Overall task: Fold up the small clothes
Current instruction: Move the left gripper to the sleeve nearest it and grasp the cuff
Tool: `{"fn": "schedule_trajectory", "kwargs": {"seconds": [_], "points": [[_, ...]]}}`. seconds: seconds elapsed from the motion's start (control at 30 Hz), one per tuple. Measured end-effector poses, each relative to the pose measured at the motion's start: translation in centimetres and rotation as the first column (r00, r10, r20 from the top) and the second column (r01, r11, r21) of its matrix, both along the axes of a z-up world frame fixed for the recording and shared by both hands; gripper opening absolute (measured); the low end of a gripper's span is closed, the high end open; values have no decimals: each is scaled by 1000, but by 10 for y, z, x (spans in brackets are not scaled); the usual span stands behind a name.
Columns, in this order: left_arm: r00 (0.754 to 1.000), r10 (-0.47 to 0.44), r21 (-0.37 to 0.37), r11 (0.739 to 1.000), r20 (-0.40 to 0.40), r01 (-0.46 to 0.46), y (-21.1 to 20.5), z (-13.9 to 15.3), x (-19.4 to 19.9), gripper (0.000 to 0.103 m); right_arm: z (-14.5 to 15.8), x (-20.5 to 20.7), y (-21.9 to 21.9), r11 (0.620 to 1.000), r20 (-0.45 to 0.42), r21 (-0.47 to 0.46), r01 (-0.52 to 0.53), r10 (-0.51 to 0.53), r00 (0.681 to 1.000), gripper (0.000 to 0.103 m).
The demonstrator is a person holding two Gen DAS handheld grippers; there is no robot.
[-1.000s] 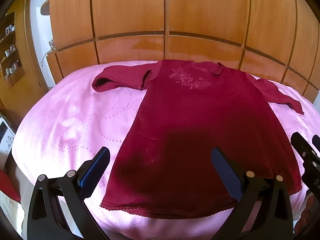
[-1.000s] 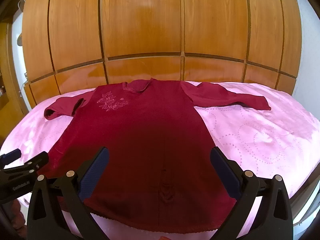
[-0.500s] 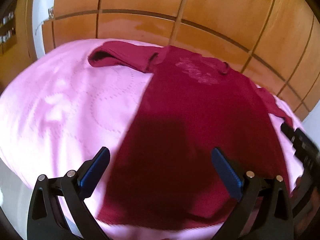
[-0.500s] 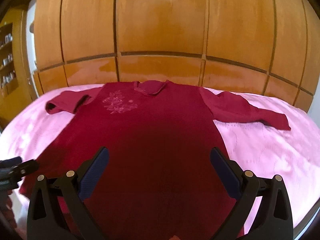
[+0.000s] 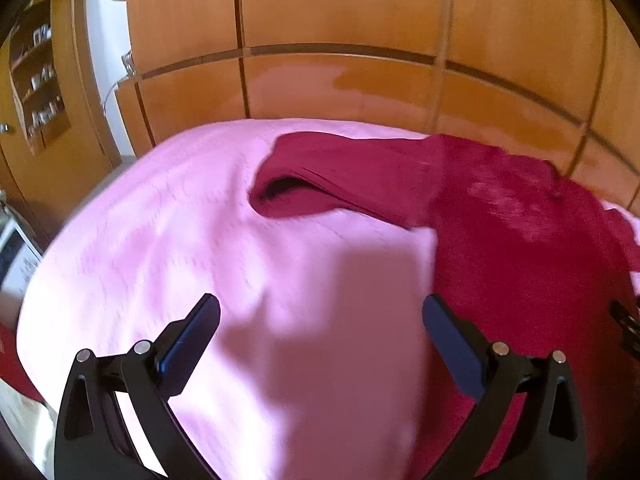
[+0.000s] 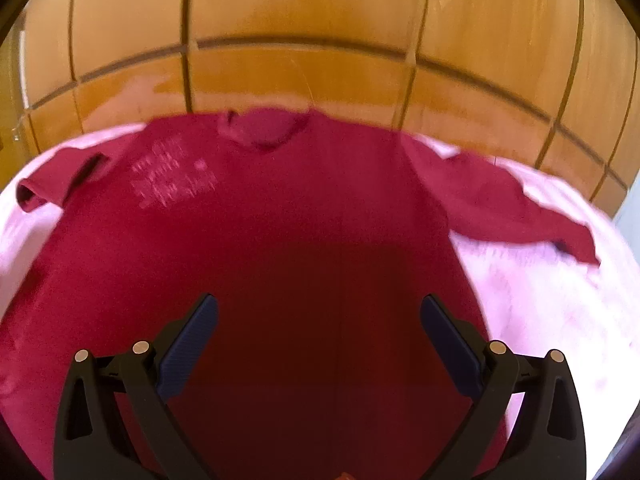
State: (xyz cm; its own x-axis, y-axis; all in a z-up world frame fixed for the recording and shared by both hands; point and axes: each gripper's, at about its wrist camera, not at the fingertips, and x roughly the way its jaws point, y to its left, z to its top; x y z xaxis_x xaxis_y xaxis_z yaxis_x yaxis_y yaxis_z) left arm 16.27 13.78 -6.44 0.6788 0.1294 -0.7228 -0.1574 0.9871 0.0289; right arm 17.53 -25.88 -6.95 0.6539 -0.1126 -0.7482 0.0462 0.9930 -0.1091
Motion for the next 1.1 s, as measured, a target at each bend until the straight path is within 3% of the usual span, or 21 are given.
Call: {"fn": "schedule_trajectory", "kwargs": {"seconds": [0.23, 0.43, 0.57, 0.67, 0.73, 0.8, 0.83, 0.9, 0.97, 1.1], "points": [[999, 7, 130, 992, -44, -1, 23, -17, 55, 101, -17, 6, -9, 998, -60, 45, 42, -39, 997, 100], [997, -59, 331, 941, -43, 70, 8, -28, 80, 98, -21, 8, -8, 998, -71, 49, 46, -42, 997, 100], [994, -105, 408, 907, -35, 110, 1, -30, 97, 76, -22, 9, -10, 997, -71, 62, 48, -44, 997, 100], [987, -156, 417, 895, -32, 155, -1, -29, 107, 60, -23, 10, -10, 997, -74, 62, 50, -45, 996, 100], [984, -179, 423, 890, -23, 172, -2, -28, 110, 35, -24, 10, -9, 997, -74, 61, 51, -46, 996, 100], [984, -175, 407, 899, -8, 163, 2, -25, 113, 12, -24, 10, -9, 997, -73, 60, 51, -46, 996, 100], [987, -161, 364, 920, 9, 147, 9, -21, 115, 7, -24, 10, -9, 997, -74, 61, 51, -46, 996, 100], [992, -120, 245, 964, 46, 105, 27, -12, 116, 7, -24, 10, -9, 997, -75, 63, 51, -46, 996, 100], [995, -66, 143, 988, 74, 55, 44, -8, 114, 6, -24, 10, -9, 997, -76, 65, 51, -46, 996, 100], [991, 101, -45, 994, 93, -97, 92, -5, 112, 6, -25, 11, -8, 997, -76, 62, 52, -47, 996, 100]]}}
